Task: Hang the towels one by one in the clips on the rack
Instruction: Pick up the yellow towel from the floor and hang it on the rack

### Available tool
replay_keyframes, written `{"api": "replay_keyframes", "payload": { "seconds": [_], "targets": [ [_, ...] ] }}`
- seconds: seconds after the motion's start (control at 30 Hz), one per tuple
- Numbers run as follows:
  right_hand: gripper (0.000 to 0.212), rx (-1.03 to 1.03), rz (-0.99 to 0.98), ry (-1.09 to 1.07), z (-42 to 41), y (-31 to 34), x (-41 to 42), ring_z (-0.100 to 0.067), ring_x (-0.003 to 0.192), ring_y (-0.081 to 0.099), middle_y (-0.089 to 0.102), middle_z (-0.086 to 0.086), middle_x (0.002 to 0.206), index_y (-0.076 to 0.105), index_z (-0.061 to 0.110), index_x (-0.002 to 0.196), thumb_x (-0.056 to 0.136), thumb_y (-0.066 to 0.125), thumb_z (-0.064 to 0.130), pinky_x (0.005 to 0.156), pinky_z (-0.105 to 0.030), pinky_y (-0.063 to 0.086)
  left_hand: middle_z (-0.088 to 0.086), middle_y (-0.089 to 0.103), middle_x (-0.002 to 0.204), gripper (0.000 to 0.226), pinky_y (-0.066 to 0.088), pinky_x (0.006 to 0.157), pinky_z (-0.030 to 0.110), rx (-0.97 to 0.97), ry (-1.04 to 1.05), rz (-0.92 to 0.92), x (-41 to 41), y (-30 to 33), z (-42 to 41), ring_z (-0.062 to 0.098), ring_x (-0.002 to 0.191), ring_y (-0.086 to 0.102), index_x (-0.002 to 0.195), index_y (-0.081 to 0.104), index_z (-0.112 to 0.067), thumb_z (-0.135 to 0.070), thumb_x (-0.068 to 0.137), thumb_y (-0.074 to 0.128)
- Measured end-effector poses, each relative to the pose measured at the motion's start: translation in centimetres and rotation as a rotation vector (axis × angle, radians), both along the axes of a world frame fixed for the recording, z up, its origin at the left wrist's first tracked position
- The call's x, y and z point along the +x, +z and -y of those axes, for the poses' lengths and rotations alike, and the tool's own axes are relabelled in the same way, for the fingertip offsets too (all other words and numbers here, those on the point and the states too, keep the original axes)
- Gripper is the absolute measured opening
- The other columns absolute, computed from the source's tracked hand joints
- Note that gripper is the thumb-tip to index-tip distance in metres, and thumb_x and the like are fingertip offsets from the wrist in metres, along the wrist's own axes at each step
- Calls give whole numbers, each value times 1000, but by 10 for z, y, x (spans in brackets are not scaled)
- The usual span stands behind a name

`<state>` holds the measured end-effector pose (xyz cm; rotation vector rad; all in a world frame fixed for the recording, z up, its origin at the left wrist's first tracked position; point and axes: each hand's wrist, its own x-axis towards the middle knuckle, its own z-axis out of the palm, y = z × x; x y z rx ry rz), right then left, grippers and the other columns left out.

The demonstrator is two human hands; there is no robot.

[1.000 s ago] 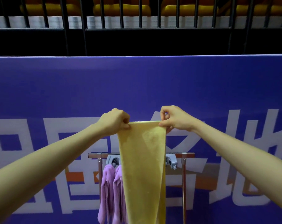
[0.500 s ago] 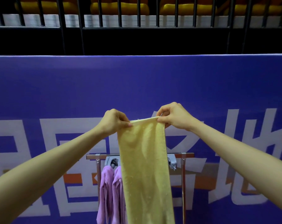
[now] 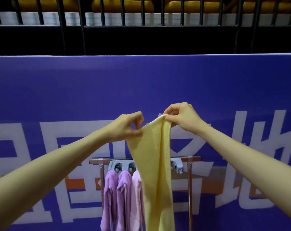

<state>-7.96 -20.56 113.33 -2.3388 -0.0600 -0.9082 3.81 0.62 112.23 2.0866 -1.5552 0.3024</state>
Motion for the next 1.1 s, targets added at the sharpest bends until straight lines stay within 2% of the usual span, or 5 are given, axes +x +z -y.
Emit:
{"api": "replay_keyframes", "payload": {
  "seconds": [0.13,0.33,0.47,0.7,1.1],
  "targets": [
    [10,-24,4,0,-2,0,1,-18,73,71,70,-9,83,69,6,95,87,66,11,65,-27,60,-15,53,79,11,44,60,19,45,-55,-30,-2,-1,-2,2,67,48,93,55,-21,-13,87,61],
    [10,-32,29,-5,-8,-5,4,-17,72,71,71,-9,82,69,6,94,87,66,11,65,-27,60,3,50,78,50,43,59,19,220,-20,-131,-11,6,-1,10,66,46,129,49,-43,-12,90,51],
    [11,-17,2,12,-11,-4,2,-18,73,71,70,-9,82,69,4,95,87,66,11,67,-29,61,-8,63,104,52,50,71,22,214,-79,-291,-14,12,-4,6,81,61,124,57,-38,-3,89,41],
    [9,1,-19,61,-17,-12,5,-20,74,71,71,-11,81,71,4,92,85,68,10,67,-30,61,-4,63,98,21,52,74,35,197,-9,325,-10,4,-1,10,87,54,105,70,-24,-27,84,67],
    [10,256,-205,284,-25,-23,-1,-15,67,58,60,-13,74,53,3,90,86,60,-4,61,-29,54,-3,63,92,22,48,66,17,-10,-13,-36,-18,3,-2,10,81,60,100,64,-12,-31,91,58]
  ]
}}
